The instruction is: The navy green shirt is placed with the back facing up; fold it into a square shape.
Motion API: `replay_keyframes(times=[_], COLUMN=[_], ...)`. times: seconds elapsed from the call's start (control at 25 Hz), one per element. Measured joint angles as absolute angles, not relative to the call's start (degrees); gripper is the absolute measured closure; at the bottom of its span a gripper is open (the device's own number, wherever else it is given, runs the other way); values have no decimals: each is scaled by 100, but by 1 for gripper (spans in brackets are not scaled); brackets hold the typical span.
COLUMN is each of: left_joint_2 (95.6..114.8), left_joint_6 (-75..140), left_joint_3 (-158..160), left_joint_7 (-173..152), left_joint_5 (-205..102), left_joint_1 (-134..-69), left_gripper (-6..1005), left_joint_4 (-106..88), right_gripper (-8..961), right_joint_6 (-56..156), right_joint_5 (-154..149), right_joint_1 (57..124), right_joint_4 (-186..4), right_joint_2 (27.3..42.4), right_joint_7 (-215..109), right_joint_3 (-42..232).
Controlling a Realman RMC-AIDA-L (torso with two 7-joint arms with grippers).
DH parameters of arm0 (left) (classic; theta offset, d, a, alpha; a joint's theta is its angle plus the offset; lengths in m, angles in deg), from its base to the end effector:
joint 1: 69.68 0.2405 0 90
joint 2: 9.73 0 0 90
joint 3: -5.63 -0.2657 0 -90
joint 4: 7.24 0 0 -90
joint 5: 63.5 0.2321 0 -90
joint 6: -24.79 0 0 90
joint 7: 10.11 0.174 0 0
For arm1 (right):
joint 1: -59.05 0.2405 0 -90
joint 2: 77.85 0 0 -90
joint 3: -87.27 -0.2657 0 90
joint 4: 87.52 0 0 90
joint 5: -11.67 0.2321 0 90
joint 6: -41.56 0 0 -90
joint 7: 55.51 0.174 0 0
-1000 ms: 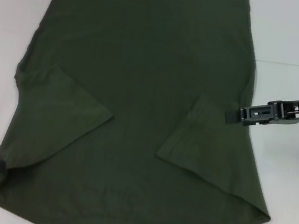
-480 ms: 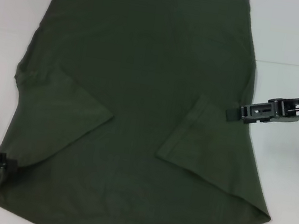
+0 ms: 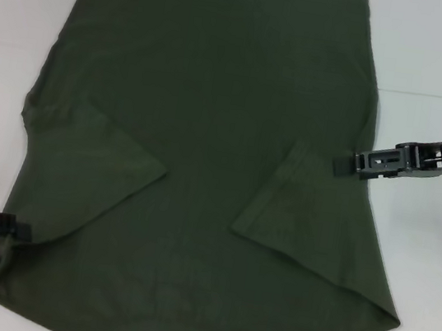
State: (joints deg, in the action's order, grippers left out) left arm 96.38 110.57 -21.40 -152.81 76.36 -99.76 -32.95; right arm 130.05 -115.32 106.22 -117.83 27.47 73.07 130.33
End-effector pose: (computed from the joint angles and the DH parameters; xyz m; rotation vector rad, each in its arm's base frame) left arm -0.3902 0.3342 0.0294 -1.8693 -2.2606 -0.3733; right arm 0.2406 0.4381 0.0314 -2.5910 1.5110 0.3296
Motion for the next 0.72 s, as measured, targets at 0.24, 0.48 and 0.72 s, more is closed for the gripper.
replay_keyframes(times=[0.24, 0.48, 0.72], left_joint_2=[9636, 9636, 9636], left_joint_6=[10997, 10974, 10878], left_joint_3=[-2150, -2153, -2158], left_joint_7=[-15316, -15319, -15320], left_joint_5=[7806, 7842, 7849], left_joint_1=[-10096, -10121, -10133], left_gripper=[114, 114, 129], left_joint_4=[-3295, -3318, -3330], right_gripper=[36, 36, 37], right_joint_6=[13005, 12987, 12979], right_joint_5=[-11522, -11515, -11515], right_joint_1=[10625, 10625, 10633], right_joint_4=[-11784, -11784, -11784], right_joint_2=[2760, 2762, 2762], right_joint_7=[7310, 7328, 7335], right_joint_3=[13033, 13033, 13033])
